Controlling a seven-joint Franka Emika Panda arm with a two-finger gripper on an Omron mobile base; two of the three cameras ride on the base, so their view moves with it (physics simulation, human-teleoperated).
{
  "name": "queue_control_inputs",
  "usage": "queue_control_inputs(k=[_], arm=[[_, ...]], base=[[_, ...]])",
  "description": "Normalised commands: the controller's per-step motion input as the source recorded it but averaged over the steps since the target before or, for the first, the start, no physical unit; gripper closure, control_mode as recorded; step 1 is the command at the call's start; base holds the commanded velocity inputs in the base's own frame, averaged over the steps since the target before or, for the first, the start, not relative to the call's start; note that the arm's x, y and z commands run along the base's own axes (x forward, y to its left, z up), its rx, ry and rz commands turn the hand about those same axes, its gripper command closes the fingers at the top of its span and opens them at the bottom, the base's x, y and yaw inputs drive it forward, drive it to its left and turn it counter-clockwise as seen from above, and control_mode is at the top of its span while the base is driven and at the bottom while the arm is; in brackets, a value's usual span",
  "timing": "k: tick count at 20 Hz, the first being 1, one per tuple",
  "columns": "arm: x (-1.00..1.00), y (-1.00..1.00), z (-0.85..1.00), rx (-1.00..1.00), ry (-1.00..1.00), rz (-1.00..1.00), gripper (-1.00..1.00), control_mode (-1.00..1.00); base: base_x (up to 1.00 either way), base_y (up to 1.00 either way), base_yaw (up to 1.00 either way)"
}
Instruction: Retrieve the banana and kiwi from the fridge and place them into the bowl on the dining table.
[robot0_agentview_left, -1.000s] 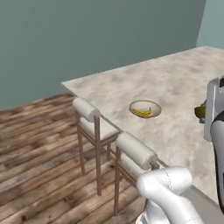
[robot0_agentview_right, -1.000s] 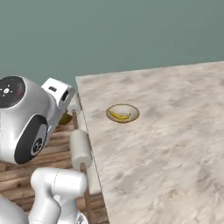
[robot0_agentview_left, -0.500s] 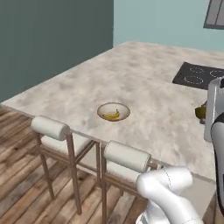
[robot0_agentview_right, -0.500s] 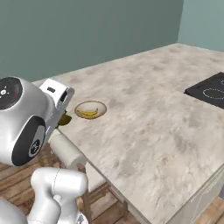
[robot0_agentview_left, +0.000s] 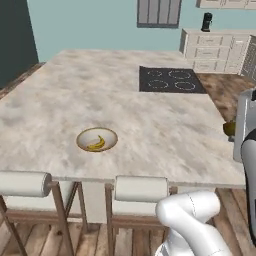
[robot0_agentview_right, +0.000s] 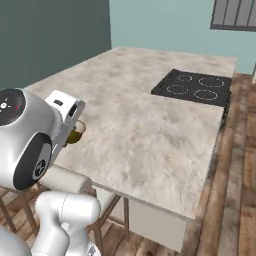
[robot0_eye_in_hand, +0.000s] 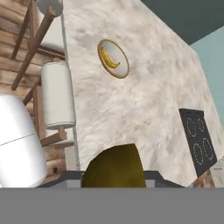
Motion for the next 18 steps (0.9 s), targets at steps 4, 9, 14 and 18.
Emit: queue_control_inputs(k=[4, 9, 14, 18], arm=[[0.00, 0.00, 0.00, 0.00, 0.00, 0.00, 1.00, 1.00], [0.00, 0.00, 0.00, 0.00, 0.00, 0.00, 1.00, 1.00], [0.00, 0.00, 0.00, 0.00, 0.00, 0.00, 1.00, 1.00], [0.00, 0.00, 0.00, 0.00, 0.00, 0.00, 1.00, 1.00]], base=[[0.30, 0.86, -0.62], [0.09, 0.99, -0.49], [-0.03, 1.00, -0.31], [-0.07, 1.00, -0.16]])
